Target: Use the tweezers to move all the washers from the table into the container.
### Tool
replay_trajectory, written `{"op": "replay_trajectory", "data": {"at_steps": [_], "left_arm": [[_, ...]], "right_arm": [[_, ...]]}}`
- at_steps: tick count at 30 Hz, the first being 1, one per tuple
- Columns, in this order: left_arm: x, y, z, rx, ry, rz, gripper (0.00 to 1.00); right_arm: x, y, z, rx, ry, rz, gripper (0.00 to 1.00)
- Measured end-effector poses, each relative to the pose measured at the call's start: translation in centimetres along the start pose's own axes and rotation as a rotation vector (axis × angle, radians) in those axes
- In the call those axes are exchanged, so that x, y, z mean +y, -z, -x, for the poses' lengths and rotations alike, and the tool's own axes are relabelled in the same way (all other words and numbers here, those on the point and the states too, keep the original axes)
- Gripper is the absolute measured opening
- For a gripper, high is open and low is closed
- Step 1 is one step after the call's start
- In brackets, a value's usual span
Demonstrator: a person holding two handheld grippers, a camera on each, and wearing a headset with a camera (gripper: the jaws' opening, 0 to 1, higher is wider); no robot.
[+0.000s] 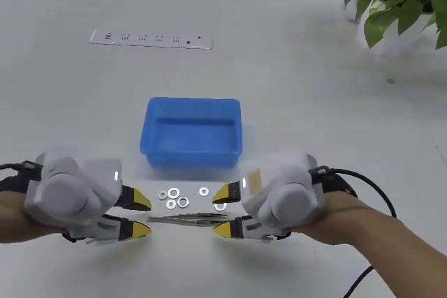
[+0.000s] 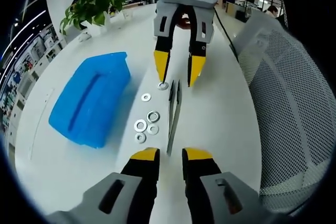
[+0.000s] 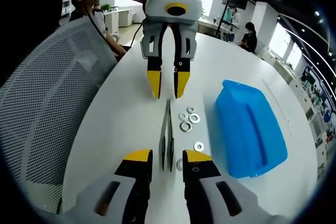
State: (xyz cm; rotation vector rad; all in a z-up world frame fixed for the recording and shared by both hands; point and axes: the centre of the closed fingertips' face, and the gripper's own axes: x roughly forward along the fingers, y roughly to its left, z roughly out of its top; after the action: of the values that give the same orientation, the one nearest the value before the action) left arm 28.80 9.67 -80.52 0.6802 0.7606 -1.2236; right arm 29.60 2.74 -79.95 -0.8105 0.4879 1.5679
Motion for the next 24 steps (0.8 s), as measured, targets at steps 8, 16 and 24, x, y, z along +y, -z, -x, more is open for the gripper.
{"op": "replay_trajectory", "data": {"at_steps": [8, 16, 24], "left_arm": [[0.2, 0.5, -0.7, 0.025, 0.022, -0.024, 0.16], [0.1, 0.2, -0.8, 0.013, 0.049, -0.015, 0.11], [0.2, 0.2, -0.9, 0.022, 0.050, -0.010, 0.06]], "right_arm": [[0.1, 0.3, -1.4, 0.026, -0.029, -0.010, 0.19], [0.2, 0.2, -1.6, 0.028, -0.044, -0.026, 0.13], [0.4, 0.3, -1.7, 0.027, -0.040, -0.039, 0.11]]}}
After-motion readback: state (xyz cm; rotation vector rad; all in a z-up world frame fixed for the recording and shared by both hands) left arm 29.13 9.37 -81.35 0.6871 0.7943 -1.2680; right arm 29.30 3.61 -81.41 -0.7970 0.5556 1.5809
